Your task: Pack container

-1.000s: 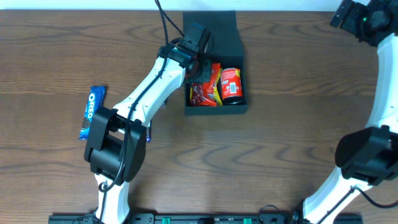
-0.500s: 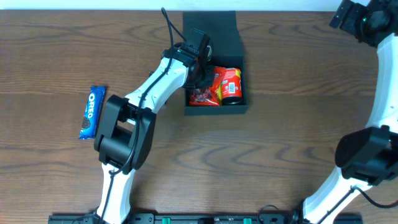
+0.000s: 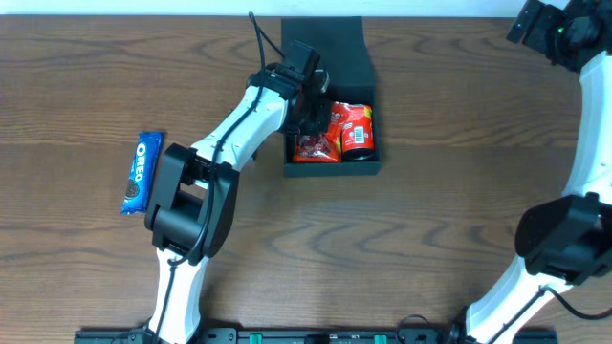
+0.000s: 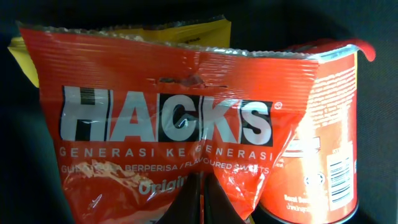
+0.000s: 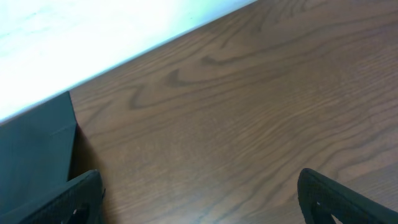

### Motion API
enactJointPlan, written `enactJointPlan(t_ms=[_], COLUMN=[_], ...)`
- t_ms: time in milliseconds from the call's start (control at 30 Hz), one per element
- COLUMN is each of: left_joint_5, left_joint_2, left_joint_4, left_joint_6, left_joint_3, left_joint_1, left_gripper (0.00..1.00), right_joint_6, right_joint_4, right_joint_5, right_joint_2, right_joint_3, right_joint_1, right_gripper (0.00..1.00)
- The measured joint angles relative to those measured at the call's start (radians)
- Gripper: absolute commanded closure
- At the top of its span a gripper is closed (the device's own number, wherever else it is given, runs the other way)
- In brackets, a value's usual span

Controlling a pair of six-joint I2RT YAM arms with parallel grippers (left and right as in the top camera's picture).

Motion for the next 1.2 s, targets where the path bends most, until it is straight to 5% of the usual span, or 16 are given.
enactJointPlan(t_ms=[333,800,833,900,933,967,1000,1200], left_joint_5=[-0.167,-0.218,-0.219,-0.222,-0.224,-0.225,-0.227,-0.267], left_joint_2=[-0.149,-0.141,-0.134,-0.124,-0.122,-0.121,-0.121,-0.124], left_joint_4=[-0.058,-0.127,-0.127,-0.122,-0.117,-0.111,-0.106,-0.127], left_joint_6=[0.014,0.068,0.081,0.098,0.102,0.105,0.108,0.042], left_joint_3=[0.011,-0.005,-0.005,-0.006,-0.007,-0.008,-0.007,0.051], left_joint_1=[0.023,0.024,0.024,0.024,0.024,0.024,0.026,0.088], left_gripper=[0.94,0.94,0.94,0.94,0.94,0.94,0.94,0.94], right_joint_6=[0.000,0.012,0.012,0.009,0.008,0.008,-0.001,-0.071], right_joint_4=[0.003,0.008,0.008,0.006,0.002,-0.005,-0.011,-0.039], right_joint_5=[0.000,0.000,0.000,0.000,-0.001,-0.003,-0.008,-0.077], right_joint_2=[0.000,0.000,0.000,0.000,0.000,0.000,0.000,0.001], right_joint_3=[0.000,0.000,0.000,0.000,0.000,0.000,0.000,0.000], right_joint_1=[0.000,0.000,0.000,0.000,0.001,0.003,0.006,0.080], right_gripper=[0.01,0.01,0.04,0.27,0.45,0.78,0.94,0.99])
